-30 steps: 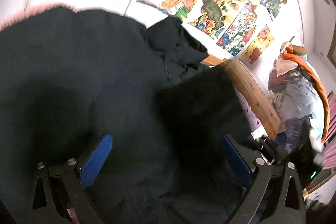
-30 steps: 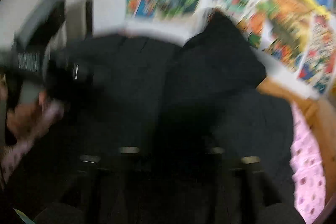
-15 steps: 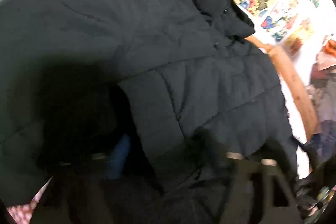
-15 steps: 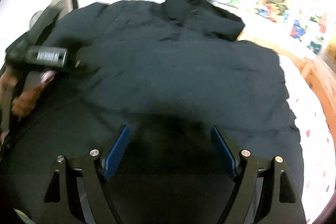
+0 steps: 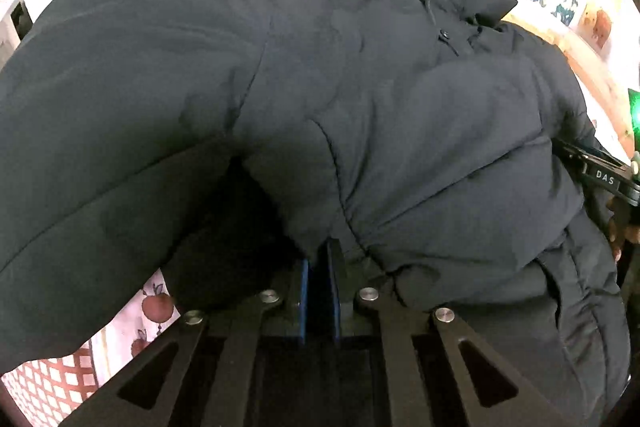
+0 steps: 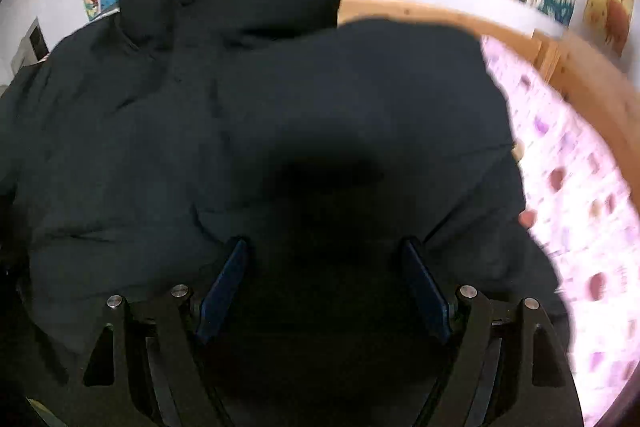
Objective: Fold large clothes
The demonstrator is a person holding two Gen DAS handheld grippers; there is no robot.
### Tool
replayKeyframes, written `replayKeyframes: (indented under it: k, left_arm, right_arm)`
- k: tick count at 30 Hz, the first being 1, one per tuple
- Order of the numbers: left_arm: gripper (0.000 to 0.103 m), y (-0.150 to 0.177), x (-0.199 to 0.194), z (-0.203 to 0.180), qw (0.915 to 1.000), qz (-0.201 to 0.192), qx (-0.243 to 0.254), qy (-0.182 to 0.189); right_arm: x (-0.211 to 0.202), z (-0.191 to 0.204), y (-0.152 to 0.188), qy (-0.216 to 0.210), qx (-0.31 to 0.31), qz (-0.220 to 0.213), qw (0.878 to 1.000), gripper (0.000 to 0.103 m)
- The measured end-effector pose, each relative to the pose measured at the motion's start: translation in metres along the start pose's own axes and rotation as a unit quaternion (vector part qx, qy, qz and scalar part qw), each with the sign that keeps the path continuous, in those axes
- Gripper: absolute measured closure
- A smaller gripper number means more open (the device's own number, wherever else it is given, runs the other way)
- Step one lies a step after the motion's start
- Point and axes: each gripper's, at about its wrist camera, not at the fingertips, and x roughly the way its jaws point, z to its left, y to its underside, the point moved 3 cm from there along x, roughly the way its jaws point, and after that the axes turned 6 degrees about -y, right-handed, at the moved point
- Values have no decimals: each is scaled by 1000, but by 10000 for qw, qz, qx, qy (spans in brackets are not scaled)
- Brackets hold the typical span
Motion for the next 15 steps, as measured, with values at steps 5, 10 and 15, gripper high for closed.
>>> replayKeyframes:
  k: [5, 10, 15]
  left_arm:
    - [92, 2, -20, 35, 9930, -228, -708, 922]
    - [91, 9, -63, 88, 9805, -543, -1169, 1482]
    - [61, 34, -111, 142, 9751, -941, -1532, 1298]
  right_arm:
    - [-17, 13, 6, 42, -31, -60, 10000, 29]
    - [-59, 69, -5, -298, -606, -552, 9962, 19]
    - [-67, 143, -29, -1046, -1267, -840, 9828, 12]
